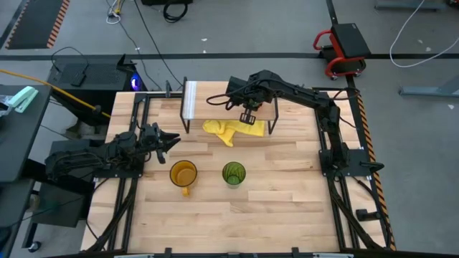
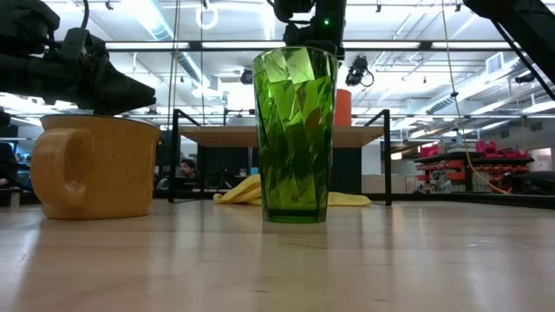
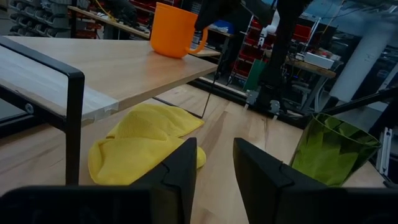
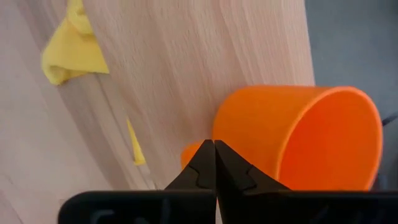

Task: Stack small to large cups/mugs on shelf
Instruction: Put the orange mug on the shelf, then put the yellow mug on the shelf

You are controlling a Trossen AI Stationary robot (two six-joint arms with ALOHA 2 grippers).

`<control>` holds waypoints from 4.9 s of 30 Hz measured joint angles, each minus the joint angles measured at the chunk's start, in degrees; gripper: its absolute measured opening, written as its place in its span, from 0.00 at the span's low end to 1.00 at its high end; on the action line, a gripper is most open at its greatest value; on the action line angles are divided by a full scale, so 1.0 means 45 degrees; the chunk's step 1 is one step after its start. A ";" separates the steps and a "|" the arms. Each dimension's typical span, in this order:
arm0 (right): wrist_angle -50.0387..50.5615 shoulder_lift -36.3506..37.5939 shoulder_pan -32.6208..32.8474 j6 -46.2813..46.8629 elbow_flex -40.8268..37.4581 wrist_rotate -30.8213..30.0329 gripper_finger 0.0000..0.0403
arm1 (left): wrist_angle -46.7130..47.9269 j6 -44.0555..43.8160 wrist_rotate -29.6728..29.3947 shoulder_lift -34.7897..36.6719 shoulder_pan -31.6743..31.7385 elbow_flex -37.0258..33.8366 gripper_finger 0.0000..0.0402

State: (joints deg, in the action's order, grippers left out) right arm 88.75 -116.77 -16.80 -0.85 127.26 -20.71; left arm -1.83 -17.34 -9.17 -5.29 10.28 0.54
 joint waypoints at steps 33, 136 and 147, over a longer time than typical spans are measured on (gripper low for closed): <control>0.0281 0.0005 0.0010 0.0993 0.0000 -0.0201 0.00 | 0.0052 -0.0005 -0.0004 -0.0002 -0.0004 0.0000 0.28; -2.2246 0.9738 1.3228 0.7875 -2.2655 -0.7338 0.03 | -0.0511 -0.1008 0.2187 -0.0007 -0.0315 0.0510 0.21; -2.3853 0.9747 1.3153 0.9020 -2.4350 -0.7489 0.03 | 0.4496 -0.1053 -0.0245 -0.2672 -0.2536 0.4055 0.15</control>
State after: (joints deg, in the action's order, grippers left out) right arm -18.58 -72.91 42.39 39.74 17.69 -54.41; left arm 18.41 -22.08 -10.28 -17.31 -1.13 18.78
